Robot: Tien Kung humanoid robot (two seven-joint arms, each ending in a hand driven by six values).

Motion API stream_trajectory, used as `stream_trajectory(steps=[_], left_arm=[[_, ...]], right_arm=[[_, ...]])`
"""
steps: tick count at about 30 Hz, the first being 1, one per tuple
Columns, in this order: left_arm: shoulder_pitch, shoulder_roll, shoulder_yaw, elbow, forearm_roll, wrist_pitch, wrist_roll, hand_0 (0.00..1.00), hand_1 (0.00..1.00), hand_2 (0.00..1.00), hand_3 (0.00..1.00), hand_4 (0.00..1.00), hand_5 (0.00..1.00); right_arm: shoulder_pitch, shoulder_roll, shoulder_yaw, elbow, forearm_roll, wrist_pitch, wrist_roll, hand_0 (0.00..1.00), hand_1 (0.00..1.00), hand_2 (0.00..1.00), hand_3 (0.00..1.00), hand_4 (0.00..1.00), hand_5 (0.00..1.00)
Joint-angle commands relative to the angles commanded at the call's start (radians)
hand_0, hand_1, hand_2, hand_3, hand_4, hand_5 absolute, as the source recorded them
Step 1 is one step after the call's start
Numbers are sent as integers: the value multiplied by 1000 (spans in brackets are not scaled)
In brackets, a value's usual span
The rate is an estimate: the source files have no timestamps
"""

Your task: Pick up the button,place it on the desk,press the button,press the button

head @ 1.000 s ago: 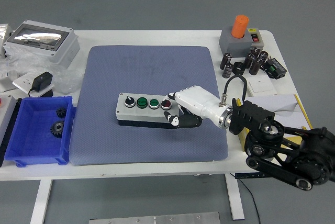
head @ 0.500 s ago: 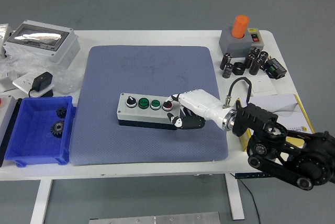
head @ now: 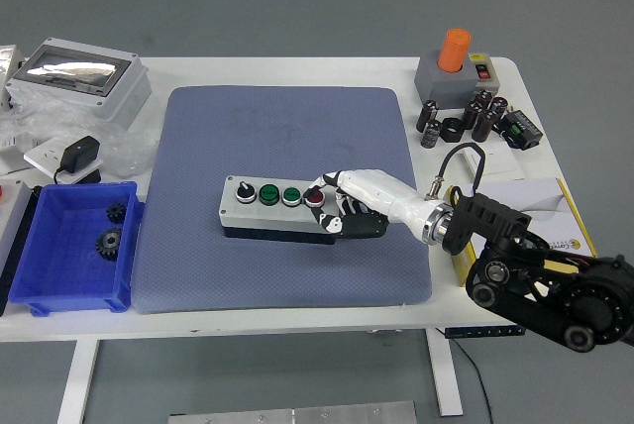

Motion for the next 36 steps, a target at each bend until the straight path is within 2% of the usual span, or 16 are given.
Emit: stream_trajectory(steps=[8,16,19,24,27,29,33,35,36], left_arm=[[0,0,-1,0,1,-4,-3,725,742,698,836,864,859],[0,0,-4,2,4,-6,-9,725,742,699,834,864,859],[0,0,-9,5,10,-7,-17,726,742,698,834,864,859],[-1,1,-11,7,14,-6,-23,726,743,697,831,863,856],[0,0,-8,6,12,-4,-20,726,743,697,831,863,856],[2,-1,-6,6,10,-3,-16,726,743,697,831,863,857],[4,-3,-6,6,12,-3,-14,726,743,697,831,863,857],[6,-4,-7,6,15,-3,-14,726,743,697,831,863,857],[7,-5,-8,6,16,-3,-15,726,743,697,829,863,856]], right_arm=[[-4,8,-5,-30,2,-5,-1,66,107,174,718,434,593],[-9,12,-42,-58,-65,-7,-24,65,102,174,717,435,588],[-10,8,-20,-44,-51,-21,-5,65,102,175,720,437,580],[-14,-13,75,19,33,-41,52,65,102,175,717,439,579],[-28,-15,125,30,78,-73,75,65,102,175,717,439,579],[-50,-7,148,23,80,-110,65,62,102,174,713,440,576],[-112,29,189,-8,52,-188,62,62,102,174,713,440,576],[-151,58,224,-16,55,-227,91,62,102,174,713,440,576],[-172,74,245,-17,62,-247,111,167,246,327,727,781,594]])
